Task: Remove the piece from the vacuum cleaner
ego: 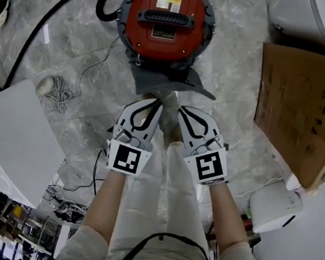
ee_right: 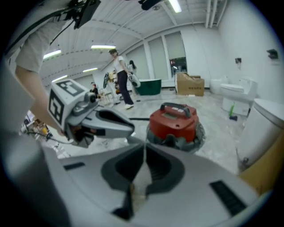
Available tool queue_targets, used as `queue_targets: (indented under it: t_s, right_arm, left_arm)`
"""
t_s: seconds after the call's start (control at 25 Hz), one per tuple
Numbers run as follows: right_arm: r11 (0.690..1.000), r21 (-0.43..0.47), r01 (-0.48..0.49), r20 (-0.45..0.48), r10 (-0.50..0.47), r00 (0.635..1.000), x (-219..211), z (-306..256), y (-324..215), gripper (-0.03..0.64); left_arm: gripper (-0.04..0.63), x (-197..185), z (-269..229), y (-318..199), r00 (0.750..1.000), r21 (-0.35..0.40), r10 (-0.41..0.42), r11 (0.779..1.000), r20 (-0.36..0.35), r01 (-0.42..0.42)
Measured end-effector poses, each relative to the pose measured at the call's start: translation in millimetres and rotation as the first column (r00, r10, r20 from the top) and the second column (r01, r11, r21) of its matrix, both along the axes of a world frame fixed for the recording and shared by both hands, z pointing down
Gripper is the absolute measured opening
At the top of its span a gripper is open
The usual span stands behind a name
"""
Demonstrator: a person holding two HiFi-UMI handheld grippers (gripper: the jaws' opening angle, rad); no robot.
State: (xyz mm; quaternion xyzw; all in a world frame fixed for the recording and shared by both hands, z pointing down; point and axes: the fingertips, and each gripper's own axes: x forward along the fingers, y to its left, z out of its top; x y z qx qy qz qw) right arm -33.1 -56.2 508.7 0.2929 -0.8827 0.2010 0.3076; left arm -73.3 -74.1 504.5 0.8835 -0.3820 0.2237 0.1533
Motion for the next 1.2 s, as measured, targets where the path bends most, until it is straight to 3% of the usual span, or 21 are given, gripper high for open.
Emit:
queue_targets:
  t_s: [0.2, 0.44, 0.56, 0.68, 0.76, 0.88, 1.2]
  right_arm:
    - [1.000, 0.011, -0.001, -0.036, 0.001, 0.999, 5, 17, -4, 0.017]
    - [1.000, 0.014, 0.003, -0.078, -0.002, 0.997, 10, 33, -6, 0.018]
    - [1.000, 0.018, 0.003, -0.105, -0.001, 0.994, 14, 40, -7, 0.018]
    - [0.999, 0.008, -0.031, -0.115, 0.032, 0.993, 20, 46, -11, 0.020]
    - [0.999, 0.003, -0.048, -0.127, 0.048, 0.991, 25, 50, -15, 0.031]
    - [0.998, -0.013, -0.065, -0.146, 0.063, 0.987, 30, 58, -18, 0.105]
    - [1.000, -0.028, -0.001, -0.232, -0.005, 0.973, 38, 87, -25, 0.203]
  left_arm:
    - [0.052, -3, 17, -2, 0.992, 0.023, 0.099, 0.995, 0.080, -0.101]
    - [0.139, 10, 37, 1, 0.956, 0.045, 0.230, 0.969, 0.180, -0.241]
    - [0.173, 15, 44, -1, 0.953, 0.027, 0.247, 0.966, 0.177, -0.256]
    - [0.268, 11, 57, -4, 0.956, -0.035, 0.247, 0.969, 0.160, -0.244]
    - [0.293, 7, 65, -8, 0.953, -0.058, 0.253, 0.967, 0.169, -0.247]
    - [0.305, 1, 73, -13, 0.947, -0.085, 0.266, 0.963, 0.180, -0.255]
    - [0.305, 4, 84, -17, 0.933, -0.100, 0.302, 0.953, 0.194, -0.287]
